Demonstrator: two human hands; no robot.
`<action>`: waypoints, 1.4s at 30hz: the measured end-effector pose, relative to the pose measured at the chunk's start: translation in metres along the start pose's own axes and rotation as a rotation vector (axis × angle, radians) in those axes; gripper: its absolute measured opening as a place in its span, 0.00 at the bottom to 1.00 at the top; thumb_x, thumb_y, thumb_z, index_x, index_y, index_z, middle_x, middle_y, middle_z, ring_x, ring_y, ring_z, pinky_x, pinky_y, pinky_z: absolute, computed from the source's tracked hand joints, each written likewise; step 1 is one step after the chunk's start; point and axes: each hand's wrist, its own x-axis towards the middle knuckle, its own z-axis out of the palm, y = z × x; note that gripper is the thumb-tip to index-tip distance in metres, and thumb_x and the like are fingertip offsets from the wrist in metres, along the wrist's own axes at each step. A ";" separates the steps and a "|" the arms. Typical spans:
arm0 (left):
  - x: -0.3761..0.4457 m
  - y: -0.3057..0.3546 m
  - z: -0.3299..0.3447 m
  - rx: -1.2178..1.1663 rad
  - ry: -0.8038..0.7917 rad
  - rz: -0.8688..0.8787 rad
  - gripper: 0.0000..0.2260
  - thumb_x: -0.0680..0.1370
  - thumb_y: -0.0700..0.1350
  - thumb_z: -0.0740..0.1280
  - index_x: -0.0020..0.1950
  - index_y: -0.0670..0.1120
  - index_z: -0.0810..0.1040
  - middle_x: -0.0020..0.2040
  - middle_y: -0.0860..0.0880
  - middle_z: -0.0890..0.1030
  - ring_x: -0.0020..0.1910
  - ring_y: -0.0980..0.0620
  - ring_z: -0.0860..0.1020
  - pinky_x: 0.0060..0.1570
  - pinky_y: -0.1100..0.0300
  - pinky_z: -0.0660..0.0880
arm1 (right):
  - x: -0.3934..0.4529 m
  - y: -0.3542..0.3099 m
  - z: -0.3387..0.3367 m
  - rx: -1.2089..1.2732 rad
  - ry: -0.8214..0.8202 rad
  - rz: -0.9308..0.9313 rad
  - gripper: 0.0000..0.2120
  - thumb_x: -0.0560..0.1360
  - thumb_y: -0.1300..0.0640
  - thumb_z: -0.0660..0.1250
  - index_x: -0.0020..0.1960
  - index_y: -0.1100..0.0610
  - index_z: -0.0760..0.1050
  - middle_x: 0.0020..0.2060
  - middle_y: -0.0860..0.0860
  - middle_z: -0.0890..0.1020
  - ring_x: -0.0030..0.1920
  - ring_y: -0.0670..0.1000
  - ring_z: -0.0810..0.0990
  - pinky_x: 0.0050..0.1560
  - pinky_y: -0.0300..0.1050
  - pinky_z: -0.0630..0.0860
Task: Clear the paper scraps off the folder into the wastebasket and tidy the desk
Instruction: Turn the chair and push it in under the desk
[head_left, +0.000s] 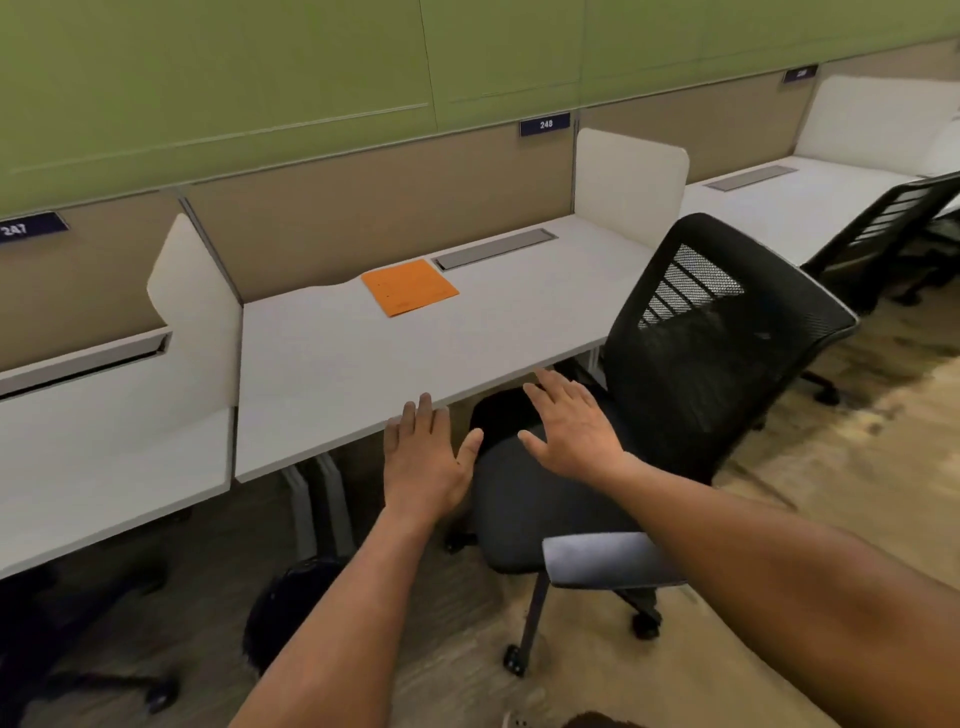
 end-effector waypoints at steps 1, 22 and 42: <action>-0.008 0.009 -0.002 -0.001 0.003 0.011 0.33 0.81 0.66 0.43 0.80 0.48 0.55 0.82 0.47 0.48 0.80 0.46 0.44 0.76 0.48 0.39 | -0.007 0.007 -0.008 -0.007 0.006 0.000 0.34 0.78 0.41 0.61 0.78 0.54 0.57 0.79 0.53 0.55 0.79 0.54 0.51 0.78 0.54 0.49; 0.075 0.369 -0.010 -0.247 -0.018 0.242 0.24 0.79 0.62 0.59 0.68 0.49 0.72 0.61 0.48 0.80 0.60 0.45 0.78 0.56 0.46 0.77 | 0.024 0.339 -0.179 -0.103 0.056 0.129 0.27 0.81 0.40 0.55 0.75 0.53 0.65 0.77 0.53 0.63 0.77 0.55 0.58 0.77 0.55 0.52; 0.103 0.493 0.040 -0.272 0.063 0.087 0.20 0.77 0.61 0.58 0.55 0.45 0.75 0.46 0.45 0.81 0.43 0.41 0.81 0.42 0.48 0.78 | 0.021 0.419 -0.133 0.173 -0.050 0.028 0.21 0.81 0.42 0.56 0.68 0.49 0.75 0.72 0.49 0.73 0.72 0.52 0.69 0.71 0.53 0.64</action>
